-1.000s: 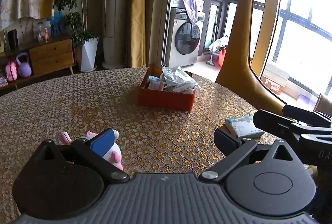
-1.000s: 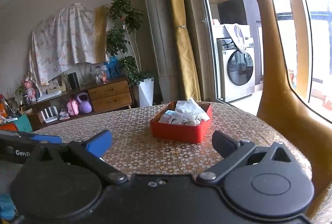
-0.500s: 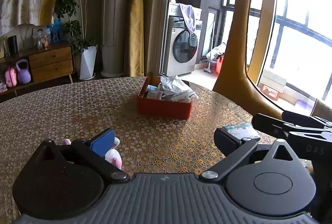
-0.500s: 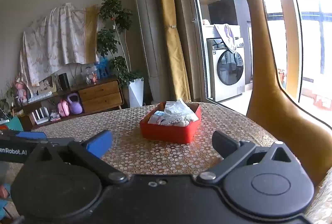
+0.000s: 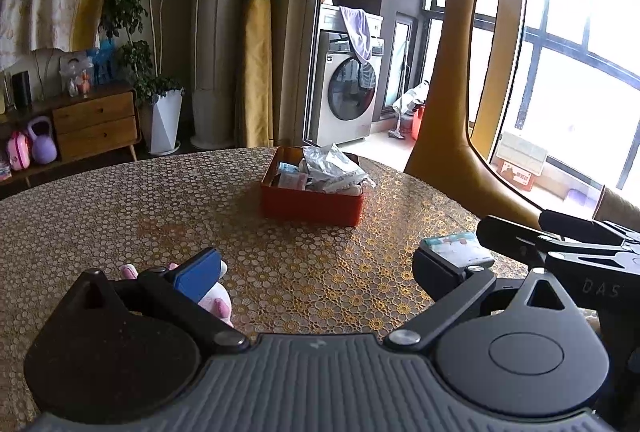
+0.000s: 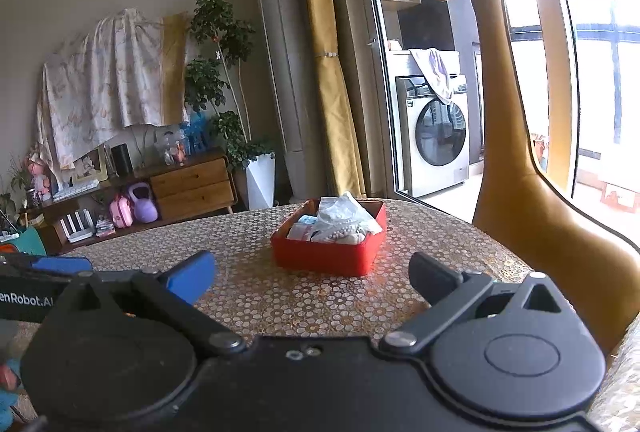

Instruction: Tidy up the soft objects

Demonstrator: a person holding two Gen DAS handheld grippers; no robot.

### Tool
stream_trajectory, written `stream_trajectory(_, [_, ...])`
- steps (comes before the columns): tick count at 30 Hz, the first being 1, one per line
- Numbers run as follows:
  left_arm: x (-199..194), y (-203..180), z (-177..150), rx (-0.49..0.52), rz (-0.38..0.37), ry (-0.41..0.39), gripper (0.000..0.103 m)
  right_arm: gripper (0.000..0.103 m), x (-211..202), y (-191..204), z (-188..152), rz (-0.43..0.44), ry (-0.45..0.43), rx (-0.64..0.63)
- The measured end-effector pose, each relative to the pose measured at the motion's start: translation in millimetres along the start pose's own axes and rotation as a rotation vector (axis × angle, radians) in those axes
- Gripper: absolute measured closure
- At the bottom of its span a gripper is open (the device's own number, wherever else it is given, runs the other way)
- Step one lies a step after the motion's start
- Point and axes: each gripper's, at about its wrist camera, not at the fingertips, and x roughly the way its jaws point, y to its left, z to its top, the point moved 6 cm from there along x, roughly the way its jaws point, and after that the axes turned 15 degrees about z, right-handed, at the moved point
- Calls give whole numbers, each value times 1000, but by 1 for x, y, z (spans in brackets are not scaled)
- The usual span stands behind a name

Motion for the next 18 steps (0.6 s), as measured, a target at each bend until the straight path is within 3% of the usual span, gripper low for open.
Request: stream_trajectory(18, [-12, 2, -14, 15, 15, 27, 0, 0, -7, 4, -12, 9, 49, 36])
